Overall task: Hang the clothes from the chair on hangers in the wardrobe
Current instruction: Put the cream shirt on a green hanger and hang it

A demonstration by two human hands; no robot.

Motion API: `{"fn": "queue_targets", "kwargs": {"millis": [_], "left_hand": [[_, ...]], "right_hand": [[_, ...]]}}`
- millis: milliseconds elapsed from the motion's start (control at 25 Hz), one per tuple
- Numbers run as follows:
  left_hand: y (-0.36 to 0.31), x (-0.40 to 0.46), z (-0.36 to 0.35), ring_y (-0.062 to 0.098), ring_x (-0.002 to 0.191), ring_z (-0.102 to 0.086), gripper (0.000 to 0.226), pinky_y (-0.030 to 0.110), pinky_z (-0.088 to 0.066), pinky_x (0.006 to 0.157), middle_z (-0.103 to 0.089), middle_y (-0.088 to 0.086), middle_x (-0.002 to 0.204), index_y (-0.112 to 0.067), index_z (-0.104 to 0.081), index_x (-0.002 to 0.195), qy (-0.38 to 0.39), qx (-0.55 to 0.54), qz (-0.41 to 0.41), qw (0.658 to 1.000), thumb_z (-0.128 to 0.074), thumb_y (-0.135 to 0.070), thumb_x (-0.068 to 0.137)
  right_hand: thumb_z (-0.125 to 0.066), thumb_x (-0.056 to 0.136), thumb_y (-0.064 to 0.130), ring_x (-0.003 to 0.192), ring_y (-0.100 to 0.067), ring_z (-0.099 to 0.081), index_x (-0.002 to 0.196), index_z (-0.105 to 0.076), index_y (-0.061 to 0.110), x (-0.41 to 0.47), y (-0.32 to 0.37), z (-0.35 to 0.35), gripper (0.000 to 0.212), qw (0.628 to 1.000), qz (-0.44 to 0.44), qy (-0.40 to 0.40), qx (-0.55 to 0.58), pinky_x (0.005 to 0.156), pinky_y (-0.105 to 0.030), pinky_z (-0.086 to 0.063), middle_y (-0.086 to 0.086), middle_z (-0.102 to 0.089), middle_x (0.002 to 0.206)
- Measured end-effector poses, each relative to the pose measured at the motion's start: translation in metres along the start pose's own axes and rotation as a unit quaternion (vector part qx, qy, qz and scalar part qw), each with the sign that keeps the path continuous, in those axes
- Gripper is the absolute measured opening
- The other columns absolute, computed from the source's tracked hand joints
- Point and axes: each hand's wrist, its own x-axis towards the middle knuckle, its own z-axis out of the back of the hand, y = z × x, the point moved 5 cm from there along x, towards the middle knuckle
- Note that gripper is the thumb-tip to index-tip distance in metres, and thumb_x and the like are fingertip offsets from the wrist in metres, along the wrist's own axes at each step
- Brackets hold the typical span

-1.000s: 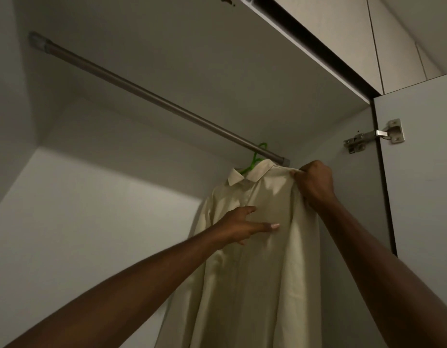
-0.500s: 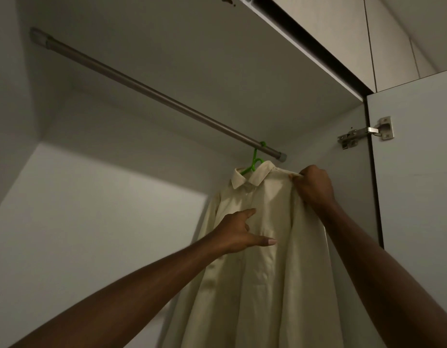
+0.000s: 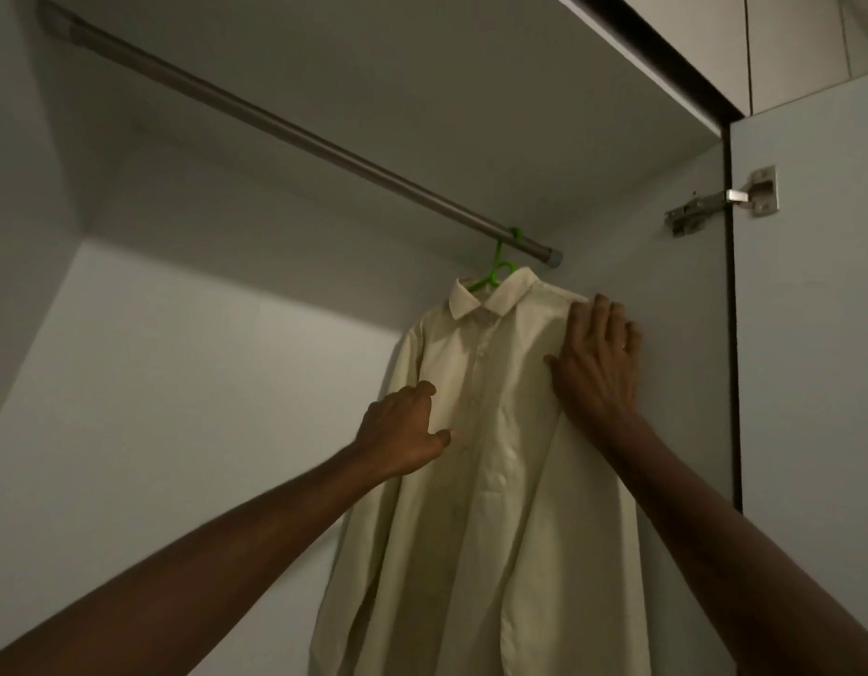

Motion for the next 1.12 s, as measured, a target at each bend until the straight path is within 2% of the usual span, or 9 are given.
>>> {"fn": "queue_targets", "kwargs": {"millis": [120,200,320,480,680,760,880,960,1120], "left_hand": [[0.003,-0.012,-0.006,0.030,0.130,-0.052,0.068,0.046,-0.041,0.108,-0.047,0.011,0.148,-0.014,-0.034,0.151,-0.002,0.029,-0.005,1.000,-0.056,-0.050,0.097],[0.008,-0.022,-0.006,0.032,0.131,-0.050,0.065,0.047,-0.040,0.108,-0.046,0.013,0.147,-0.012,-0.037,0.148,-0.009,0.051,-0.002,0.999,-0.055,-0.050,0.098],[0.022,-0.042,-0.012,0.033,0.134,-0.044,0.069,0.048,-0.038,0.107,-0.044,0.013,0.148,-0.012,-0.035,0.149,0.006,0.088,0.010,0.996,-0.055,-0.052,0.097],[0.045,-0.082,-0.022,0.034,0.138,-0.040,0.071,0.048,-0.037,0.110,-0.041,0.015,0.151,-0.011,-0.033,0.152,0.032,0.084,0.037,0.995,-0.056,-0.051,0.098],[0.054,-0.139,-0.047,0.038,0.137,-0.040,0.067,0.052,-0.039,0.105,-0.044,0.019,0.148,-0.006,-0.038,0.148,0.035,0.085,0.030,0.995,-0.056,-0.048,0.098],[0.046,-0.166,-0.063,0.040,0.138,-0.039,0.069,0.053,-0.039,0.104,-0.042,0.022,0.148,-0.004,-0.038,0.149,0.056,0.087,0.017,0.994,-0.056,-0.047,0.098],[0.023,-0.207,-0.094,0.044,0.135,-0.043,0.075,0.056,-0.043,0.101,-0.042,0.028,0.148,-0.001,-0.040,0.149,0.063,0.128,-0.068,0.987,-0.062,-0.046,0.094],[0.003,-0.236,-0.113,0.043,0.133,-0.046,0.076,0.057,-0.044,0.100,-0.045,0.028,0.146,0.000,-0.043,0.147,0.061,0.120,-0.105,0.985,-0.065,-0.046,0.090],[-0.039,-0.295,-0.148,0.039,0.138,-0.042,0.078,0.053,-0.041,0.106,-0.039,0.025,0.152,-0.004,-0.036,0.152,0.113,0.067,-0.098,0.986,-0.061,-0.048,0.093]], "right_hand": [[-0.056,0.099,0.034,0.155,-0.046,-0.010,0.157,-0.028,0.000,-0.029,0.018,-0.006,0.073,0.999,0.041,0.005,0.000,0.125,-0.056,-0.007,-0.032,-0.014,0.165],[-0.052,0.100,0.034,0.156,-0.045,-0.006,0.158,-0.026,0.000,-0.051,0.029,-0.010,0.072,0.998,0.055,0.025,0.004,0.126,-0.054,-0.002,-0.031,-0.010,0.166],[-0.054,0.098,0.032,0.154,-0.047,-0.010,0.156,-0.028,-0.004,-0.090,0.037,-0.016,0.073,0.996,0.066,0.056,0.006,0.126,-0.055,-0.005,-0.033,-0.014,0.165],[-0.057,0.095,0.027,0.154,-0.047,-0.011,0.155,-0.031,-0.005,-0.152,0.042,-0.013,0.073,0.993,0.077,0.086,0.013,0.126,-0.054,-0.003,-0.034,-0.015,0.164],[-0.052,0.098,0.028,0.157,-0.043,0.001,0.159,-0.021,-0.002,-0.223,0.034,0.011,0.075,0.989,0.039,0.127,0.063,0.127,-0.056,-0.005,-0.031,-0.005,0.167],[-0.049,0.100,0.034,0.157,-0.043,0.004,0.161,-0.016,-0.001,-0.259,0.031,0.023,0.078,0.986,0.037,0.146,0.075,0.127,-0.058,-0.005,-0.030,-0.001,0.168],[-0.044,0.102,0.045,0.156,-0.045,0.007,0.161,-0.010,-0.002,-0.317,0.029,0.031,0.083,0.979,0.046,0.189,0.055,0.126,-0.061,-0.001,-0.030,0.004,0.167],[-0.044,0.102,0.049,0.156,-0.045,0.007,0.161,-0.007,-0.003,-0.354,0.027,0.034,0.086,0.973,0.031,0.225,0.044,0.125,-0.062,-0.005,-0.031,0.005,0.167],[-0.043,0.103,0.051,0.156,-0.045,0.009,0.161,-0.004,-0.003,-0.435,0.013,0.045,0.089,0.956,0.004,0.293,0.019,0.125,-0.061,-0.009,-0.031,0.009,0.167]]}}
